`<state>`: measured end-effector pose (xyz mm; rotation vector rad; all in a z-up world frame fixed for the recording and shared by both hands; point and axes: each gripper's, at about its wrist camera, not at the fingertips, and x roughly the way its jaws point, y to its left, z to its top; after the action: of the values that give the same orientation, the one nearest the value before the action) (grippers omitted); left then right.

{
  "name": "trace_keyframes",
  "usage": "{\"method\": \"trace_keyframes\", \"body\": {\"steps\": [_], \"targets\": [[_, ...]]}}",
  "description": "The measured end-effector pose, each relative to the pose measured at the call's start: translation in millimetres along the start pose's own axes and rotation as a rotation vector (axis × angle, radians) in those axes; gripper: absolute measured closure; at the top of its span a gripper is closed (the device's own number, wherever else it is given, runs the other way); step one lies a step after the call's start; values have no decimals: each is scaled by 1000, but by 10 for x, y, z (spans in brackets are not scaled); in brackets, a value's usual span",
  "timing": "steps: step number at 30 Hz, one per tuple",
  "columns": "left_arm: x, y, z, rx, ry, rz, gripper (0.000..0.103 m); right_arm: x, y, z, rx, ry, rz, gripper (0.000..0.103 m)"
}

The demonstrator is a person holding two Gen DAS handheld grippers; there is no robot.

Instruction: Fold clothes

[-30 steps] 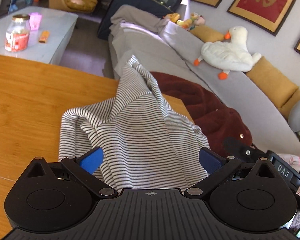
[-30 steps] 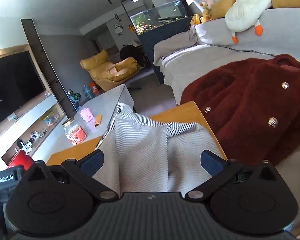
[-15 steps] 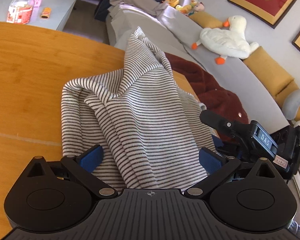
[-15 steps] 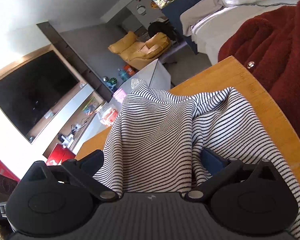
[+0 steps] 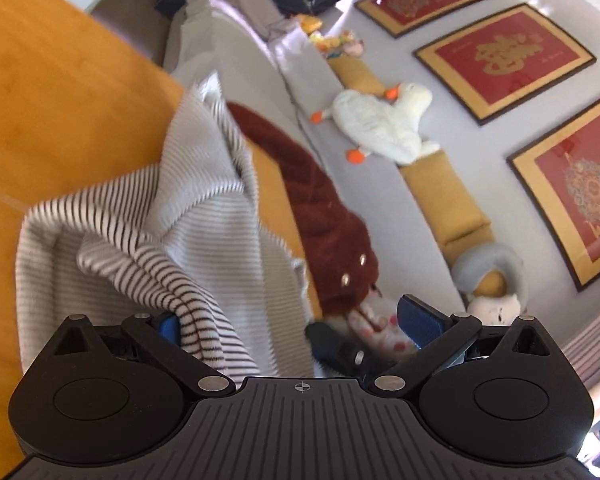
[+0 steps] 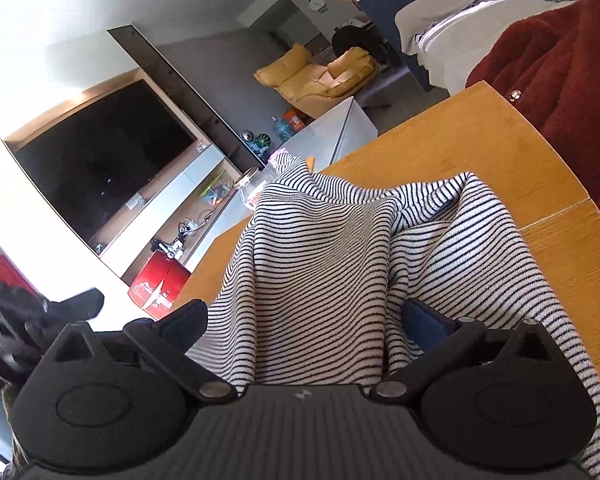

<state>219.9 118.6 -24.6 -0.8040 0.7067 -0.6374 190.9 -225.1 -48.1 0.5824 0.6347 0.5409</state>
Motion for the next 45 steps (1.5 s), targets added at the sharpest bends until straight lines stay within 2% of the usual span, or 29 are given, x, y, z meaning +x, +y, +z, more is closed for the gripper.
{"method": "trace_keyframes", "body": {"steps": [2,3,5,6,8,11,14,15,17,18,21,22,23,27,29,30,31,32,33,34,35,36,37,40,45], "targets": [[-263,-29,310,41,-154,106,0,10,22,-6,-8,5,-9,0],[-388,-1,463,51,-201,153,0,17,39,-10,-15,7,-16,0],[-570,115,732,39,-227,219,1,29,83,-14,-27,13,-31,0],[-633,195,844,30,-214,235,1,48,117,-10,-38,24,-39,0],[-696,396,991,-9,-129,249,1,102,231,-27,-68,77,-47,0],[-742,585,971,13,-6,342,1,184,402,-52,-114,155,-58,0],[-851,529,796,144,61,441,0,278,619,-45,-182,243,-87,0],[-912,476,727,194,71,471,0,293,701,-11,-200,246,-113,0],[-1059,329,580,281,68,511,0,284,920,69,-287,180,-186,0],[-1136,252,504,324,64,528,0,320,1070,79,-375,138,-229,1],[-1202,15,306,380,-11,484,0,428,1520,109,-637,9,-355,16],[-1217,-64,241,395,-39,464,0,485,1651,120,-709,-22,-386,24],[-1181,-126,161,411,-84,457,0,613,1716,132,-726,-5,-377,30],[-895,-262,-187,470,-309,490,0,1190,1805,97,-772,121,-372,31],[-739,-234,-318,494,-387,504,0,1356,1772,24,-844,171,-393,31],[-667,-209,-359,512,-397,505,0,1407,1746,-10,-890,189,-405,31],[-598,-182,-389,534,-393,502,0,1458,1720,-43,-935,208,-417,36],[-537,-158,-410,554,-377,501,0,1509,1694,-77,-981,226,-428,51],[-507,-150,-421,570,-364,501,0,1541,1668,-88,-1022,241,-438,56],[-494,-150,-429,583,-356,500,0,1512,1640,-19,-1053,241,-447,65],[-482,-151,-438,596,-348,499,0,1491,1600,59,-1106,224,-488,81],[-466,-155,-449,612,-342,505,0,1469,1559,137,-1159,207,-529,86],[-450,-161,-464,629,-337,515,0,1455,1511,220,-1209,191,-571,89],[-388,-179,-516,684,-319,547,0,1514,1266,519,-1329,161,-704,92],[-298,-200,-571,730,-291,594,0,1884,605,923,-1293,242,-893,92]]}}
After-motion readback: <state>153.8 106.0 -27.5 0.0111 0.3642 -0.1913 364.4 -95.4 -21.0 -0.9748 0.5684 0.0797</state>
